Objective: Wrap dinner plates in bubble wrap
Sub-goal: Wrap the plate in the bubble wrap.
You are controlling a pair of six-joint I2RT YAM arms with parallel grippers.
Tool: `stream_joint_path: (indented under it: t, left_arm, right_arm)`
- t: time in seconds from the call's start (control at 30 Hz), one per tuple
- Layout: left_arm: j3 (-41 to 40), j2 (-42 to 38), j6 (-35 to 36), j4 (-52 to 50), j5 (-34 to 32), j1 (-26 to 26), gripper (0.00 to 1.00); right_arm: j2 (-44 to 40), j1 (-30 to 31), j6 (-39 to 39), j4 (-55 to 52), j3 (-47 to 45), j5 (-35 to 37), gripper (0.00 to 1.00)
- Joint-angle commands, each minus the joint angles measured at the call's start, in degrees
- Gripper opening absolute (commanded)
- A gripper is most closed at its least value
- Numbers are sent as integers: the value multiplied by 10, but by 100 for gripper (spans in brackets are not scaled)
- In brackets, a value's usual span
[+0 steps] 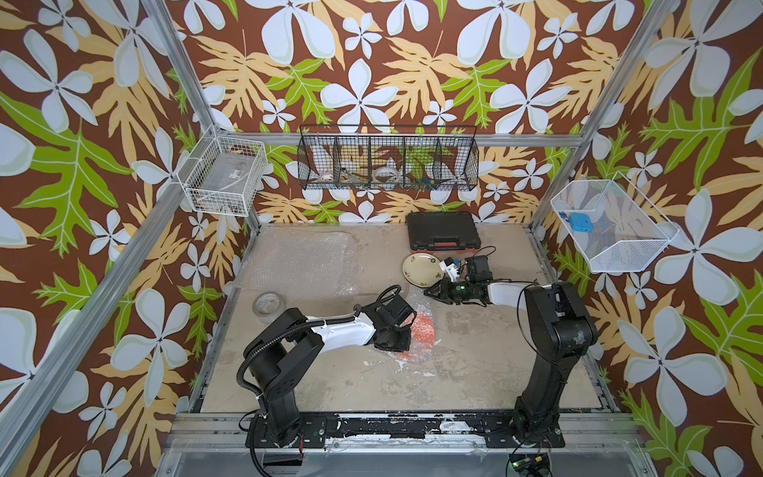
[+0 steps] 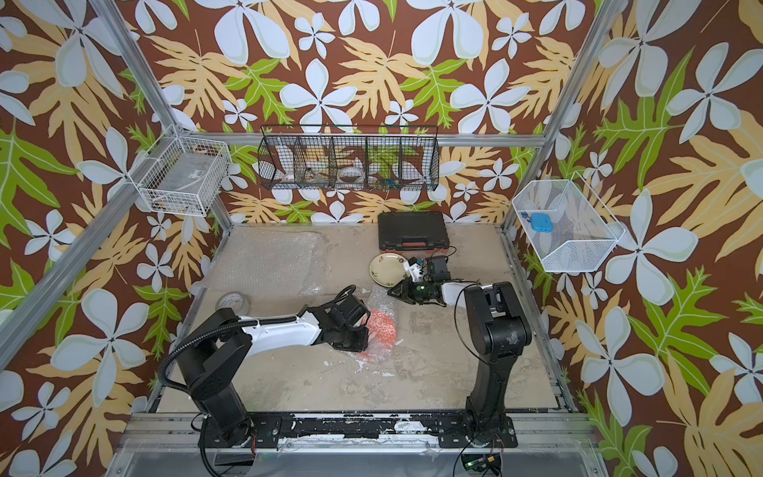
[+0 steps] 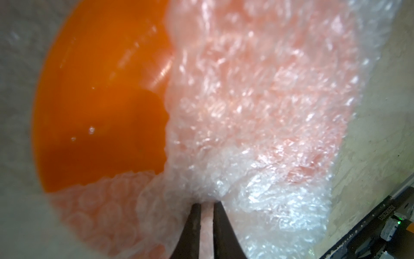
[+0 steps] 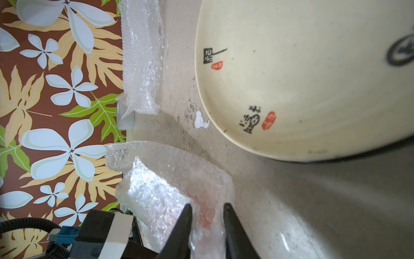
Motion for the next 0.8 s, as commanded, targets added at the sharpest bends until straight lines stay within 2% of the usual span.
stream_joint_path:
  t: [0.0,0.2,0.5,0.7,0.77]
  left_arm:
    - [-11,12,3,-74,-30,1,15]
    - [-16,9,2,-70,-30,1,15]
    - [-21,14,2,-50,-13,3,14]
    - [-23,14,4,-45,-9,7,12]
    - [-27,7,8,-41,-12,10,9]
  right_arm:
    - [-1,0,-5,1,3,8,17]
    - [-10,-1,-9,-14,3,16,0]
    - [-86,3,0,-25,-38,10,0]
    - [-181,37,-2,-71,-108,1,0]
    - [-210,57,5,-83,-137,5,0]
